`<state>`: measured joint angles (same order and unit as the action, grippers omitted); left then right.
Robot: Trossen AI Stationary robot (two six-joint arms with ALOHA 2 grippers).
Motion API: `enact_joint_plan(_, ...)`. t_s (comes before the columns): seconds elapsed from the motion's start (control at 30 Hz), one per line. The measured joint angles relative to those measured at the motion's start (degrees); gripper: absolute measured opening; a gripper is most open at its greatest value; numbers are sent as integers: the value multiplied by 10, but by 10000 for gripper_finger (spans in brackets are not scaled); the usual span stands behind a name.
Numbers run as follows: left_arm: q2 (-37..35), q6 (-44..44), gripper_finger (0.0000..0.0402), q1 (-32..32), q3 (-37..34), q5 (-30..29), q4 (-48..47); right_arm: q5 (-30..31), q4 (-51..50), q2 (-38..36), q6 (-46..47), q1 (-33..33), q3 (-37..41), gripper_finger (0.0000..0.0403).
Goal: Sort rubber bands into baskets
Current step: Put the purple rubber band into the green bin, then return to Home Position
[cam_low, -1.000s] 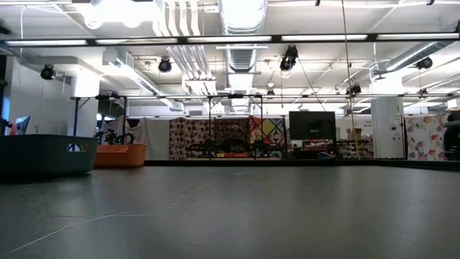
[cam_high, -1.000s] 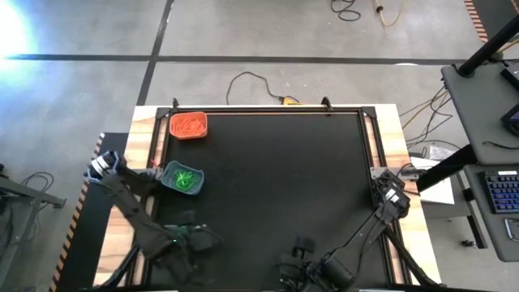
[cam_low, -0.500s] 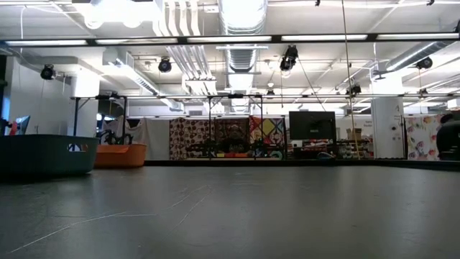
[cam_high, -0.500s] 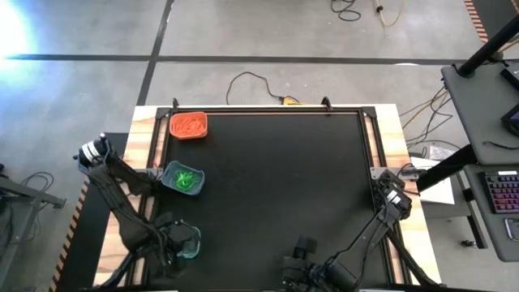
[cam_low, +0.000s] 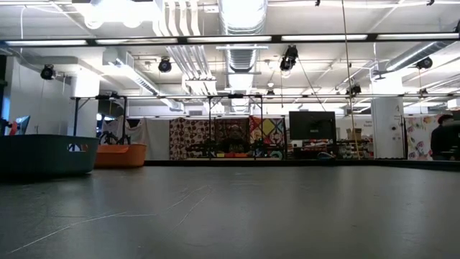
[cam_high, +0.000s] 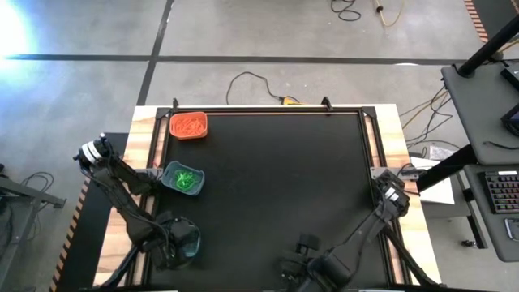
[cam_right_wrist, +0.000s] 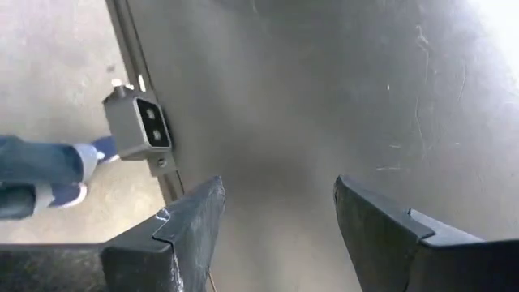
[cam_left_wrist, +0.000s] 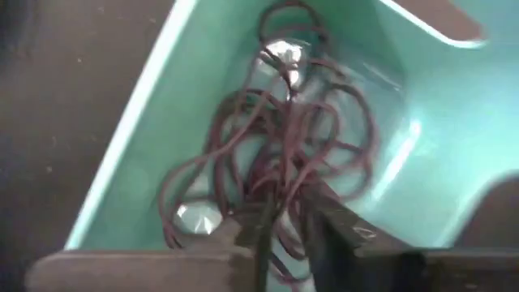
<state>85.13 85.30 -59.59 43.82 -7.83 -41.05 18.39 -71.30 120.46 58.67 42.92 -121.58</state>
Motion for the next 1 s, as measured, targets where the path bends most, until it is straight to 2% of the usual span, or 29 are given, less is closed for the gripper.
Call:
enact_joint_plan(0.23,-1,-53,142,-1,75,78,-111,-25,16,0,-120,-55,0,226)
enact_joint_plan(0.37,-4,-142,184,0,154,87,-189,-42,62,0,-210,-100,0,226)
enact_joint_plan(0.5,-12,-211,210,0,241,87,-286,-65,113,-9,-283,-139,0,226)
enact_joint_plan(0.63,-34,-234,220,0,288,41,-384,-89,140,-33,-337,-170,0,226)
enact_joint_plan(0.8,-99,-234,221,20,287,-85,-408,-82,161,-75,-383,-202,0,226)
enact_joint_plan(0.9,-155,-258,217,47,265,-119,-384,-47,187,-109,-419,-209,0,225)
enact_joint_plan(1.0,-219,-298,201,72,230,-141,-330,26,184,-138,-411,-211,0,220)
